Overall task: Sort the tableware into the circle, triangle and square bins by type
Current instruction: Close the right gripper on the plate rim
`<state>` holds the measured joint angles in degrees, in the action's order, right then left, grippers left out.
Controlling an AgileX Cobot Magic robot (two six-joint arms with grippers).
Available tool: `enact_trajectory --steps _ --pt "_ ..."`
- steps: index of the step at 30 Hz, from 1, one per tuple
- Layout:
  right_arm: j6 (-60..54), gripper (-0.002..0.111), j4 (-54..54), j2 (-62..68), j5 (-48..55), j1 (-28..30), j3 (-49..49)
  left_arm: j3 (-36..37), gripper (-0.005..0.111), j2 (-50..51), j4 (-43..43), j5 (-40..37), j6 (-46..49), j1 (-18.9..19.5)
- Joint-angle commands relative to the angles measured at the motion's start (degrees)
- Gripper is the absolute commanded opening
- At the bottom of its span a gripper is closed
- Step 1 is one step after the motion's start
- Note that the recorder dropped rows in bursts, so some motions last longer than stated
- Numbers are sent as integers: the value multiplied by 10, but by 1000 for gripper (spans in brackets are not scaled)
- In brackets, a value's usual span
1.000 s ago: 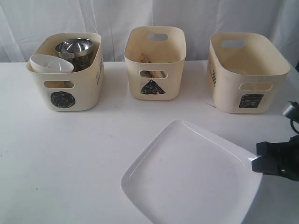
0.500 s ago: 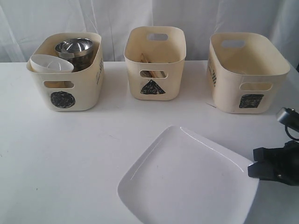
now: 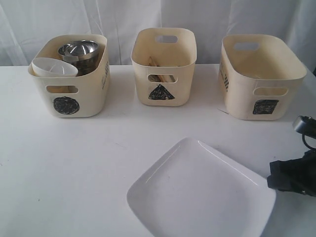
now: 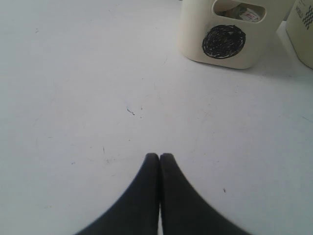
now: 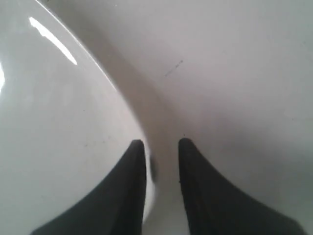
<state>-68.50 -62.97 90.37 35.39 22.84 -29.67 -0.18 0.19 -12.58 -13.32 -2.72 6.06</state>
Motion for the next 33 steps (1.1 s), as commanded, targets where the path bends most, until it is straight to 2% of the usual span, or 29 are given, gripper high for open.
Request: enact_trajectory --steps 1,5,13,15,19,20,22,30,33 --pt "-8 32 -1 1 -5 1 -2 2 0 -2 -16 2 1 0" --pt "-8 44 -15 18 1 -6 -2 2 0 -2 -20 2 1 0" --pt "-23 43 -21 61 -30 -79 -3 2 0 -2 -20 2 1 0" --pt "-22 36 -21 68 -37 -92 -3 2 0 -2 -20 2 1 0" --pt "-22 15 -17 95 -18 -104 -3 2 0 -2 -21 2 1 0" --pt "-18 7 -15 104 -8 -104 -3 2 0 -2 -22 2 1 0" --pt "-18 0 -17 111 8 -104 -3 2 0 -2 -22 2 1 0" --pt "-33 0 -17 71 126 -104 -25 2 0 -2 -24 2 1 0" --pt "-31 0 -19 52 140 -104 -29 2 0 -2 -24 2 1 0"
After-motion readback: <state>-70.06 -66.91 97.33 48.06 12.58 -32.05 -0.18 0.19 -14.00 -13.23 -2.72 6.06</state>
